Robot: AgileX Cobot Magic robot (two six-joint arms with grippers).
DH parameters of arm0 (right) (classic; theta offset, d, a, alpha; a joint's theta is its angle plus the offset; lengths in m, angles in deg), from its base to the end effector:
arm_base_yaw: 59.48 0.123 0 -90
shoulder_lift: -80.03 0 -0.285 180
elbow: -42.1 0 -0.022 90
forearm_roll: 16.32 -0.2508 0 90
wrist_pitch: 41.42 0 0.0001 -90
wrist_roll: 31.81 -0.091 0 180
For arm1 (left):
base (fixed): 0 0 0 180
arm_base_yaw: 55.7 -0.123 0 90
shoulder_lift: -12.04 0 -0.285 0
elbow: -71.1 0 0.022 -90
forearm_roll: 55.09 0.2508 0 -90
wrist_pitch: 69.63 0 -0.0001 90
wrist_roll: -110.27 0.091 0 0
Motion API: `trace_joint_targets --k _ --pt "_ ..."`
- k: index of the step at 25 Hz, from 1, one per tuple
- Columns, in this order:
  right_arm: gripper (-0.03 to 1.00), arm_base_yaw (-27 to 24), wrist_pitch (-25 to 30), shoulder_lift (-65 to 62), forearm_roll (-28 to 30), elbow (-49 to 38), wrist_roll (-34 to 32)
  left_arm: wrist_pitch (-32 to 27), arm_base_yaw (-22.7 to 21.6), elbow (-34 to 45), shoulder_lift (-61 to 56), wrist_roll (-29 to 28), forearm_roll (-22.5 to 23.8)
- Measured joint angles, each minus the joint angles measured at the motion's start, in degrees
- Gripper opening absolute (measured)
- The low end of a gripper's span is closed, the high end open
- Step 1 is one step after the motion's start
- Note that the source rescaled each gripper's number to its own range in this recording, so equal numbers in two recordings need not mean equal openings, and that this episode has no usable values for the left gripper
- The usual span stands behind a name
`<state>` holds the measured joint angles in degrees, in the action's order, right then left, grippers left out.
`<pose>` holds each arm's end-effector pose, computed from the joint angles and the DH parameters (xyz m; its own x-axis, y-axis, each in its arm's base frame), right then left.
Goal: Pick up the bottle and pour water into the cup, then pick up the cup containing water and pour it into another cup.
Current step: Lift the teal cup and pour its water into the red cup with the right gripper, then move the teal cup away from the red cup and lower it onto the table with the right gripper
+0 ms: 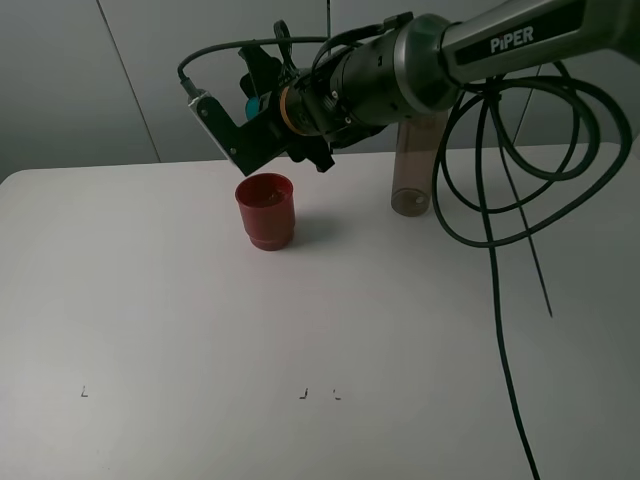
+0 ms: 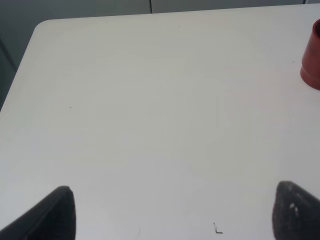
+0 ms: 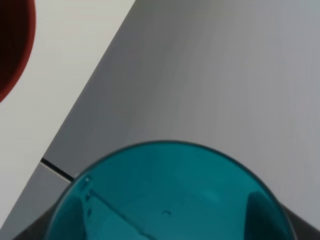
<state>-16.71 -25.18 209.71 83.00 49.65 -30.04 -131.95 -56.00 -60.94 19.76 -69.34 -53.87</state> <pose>0.3711 0.3090 0.1846 0.5385 -0.7851 0.3061 -0.2588 -0.4998 -0.8266 -0.0074 0.0017 0.2781 -0.4697 0.0142 -0.8827 -0.0140 0.9996 0.0236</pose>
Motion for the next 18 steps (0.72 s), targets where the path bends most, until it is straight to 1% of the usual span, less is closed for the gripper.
trace_joint_targets --k 5,13,18 --pt "0.09 0.0 -0.9 0.0 -0.4 0.0 -5.9 0.0 0.0 0.0 0.0 0.0 0.0" --pt "0.09 0.0 -4.9 -0.9 -8.5 0.0 -19.9 0.0 0.0 0.0 0.0 0.0 0.0" --pt "0.09 0.0 -5.9 -3.1 -10.9 0.0 -26.7 0.0 0.0 0.0 0.0 0.0 0.0"
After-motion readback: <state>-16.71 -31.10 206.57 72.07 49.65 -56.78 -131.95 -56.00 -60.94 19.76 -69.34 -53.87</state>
